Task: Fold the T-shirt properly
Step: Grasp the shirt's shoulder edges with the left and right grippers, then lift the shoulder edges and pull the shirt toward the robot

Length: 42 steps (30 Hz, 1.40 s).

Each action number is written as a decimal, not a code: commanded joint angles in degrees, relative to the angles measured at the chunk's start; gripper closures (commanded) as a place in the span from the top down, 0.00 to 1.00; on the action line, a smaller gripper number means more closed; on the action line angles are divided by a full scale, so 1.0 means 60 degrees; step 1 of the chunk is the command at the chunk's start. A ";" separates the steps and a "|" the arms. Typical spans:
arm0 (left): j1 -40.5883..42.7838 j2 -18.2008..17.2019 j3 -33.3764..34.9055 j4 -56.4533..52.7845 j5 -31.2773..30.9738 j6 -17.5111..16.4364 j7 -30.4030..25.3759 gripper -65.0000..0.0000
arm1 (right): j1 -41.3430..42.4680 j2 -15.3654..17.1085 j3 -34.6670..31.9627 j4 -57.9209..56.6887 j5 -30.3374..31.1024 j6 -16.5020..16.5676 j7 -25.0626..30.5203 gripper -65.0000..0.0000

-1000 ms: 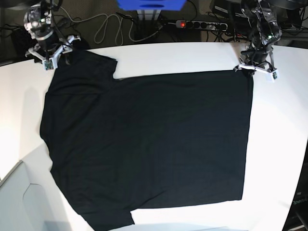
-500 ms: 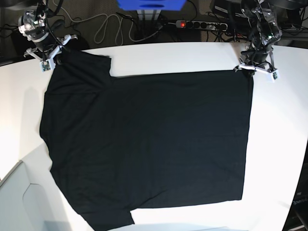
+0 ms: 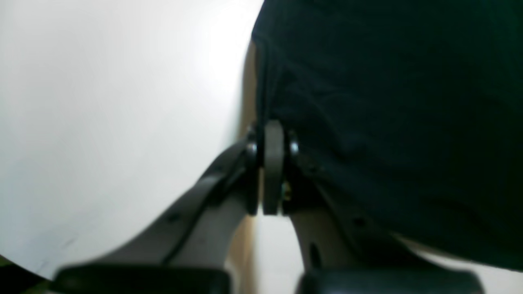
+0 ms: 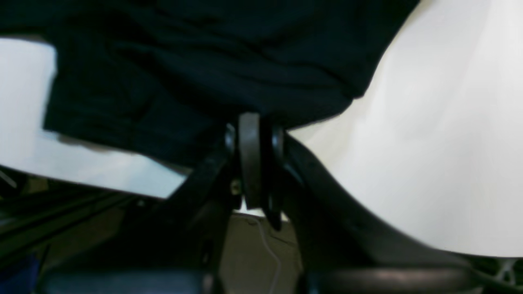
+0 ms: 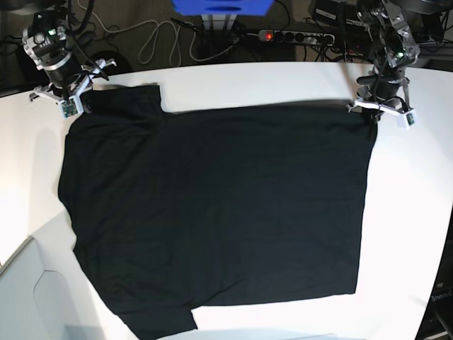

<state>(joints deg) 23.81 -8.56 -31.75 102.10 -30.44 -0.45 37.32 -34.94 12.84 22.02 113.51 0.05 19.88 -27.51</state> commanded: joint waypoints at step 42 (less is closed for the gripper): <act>-0.3053 -0.0164 0.0024 -0.0688 0.0025 0.0038 -0.0074 0.00 | 0.5347 0.0270 -0.0029 -0.1754 0.0028 0.0152 -0.1723 0.00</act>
<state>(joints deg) 5.76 -8.84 -31.51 97.10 -29.87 -0.05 37.95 -3.73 13.39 21.61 102.06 0.01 20.51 -39.20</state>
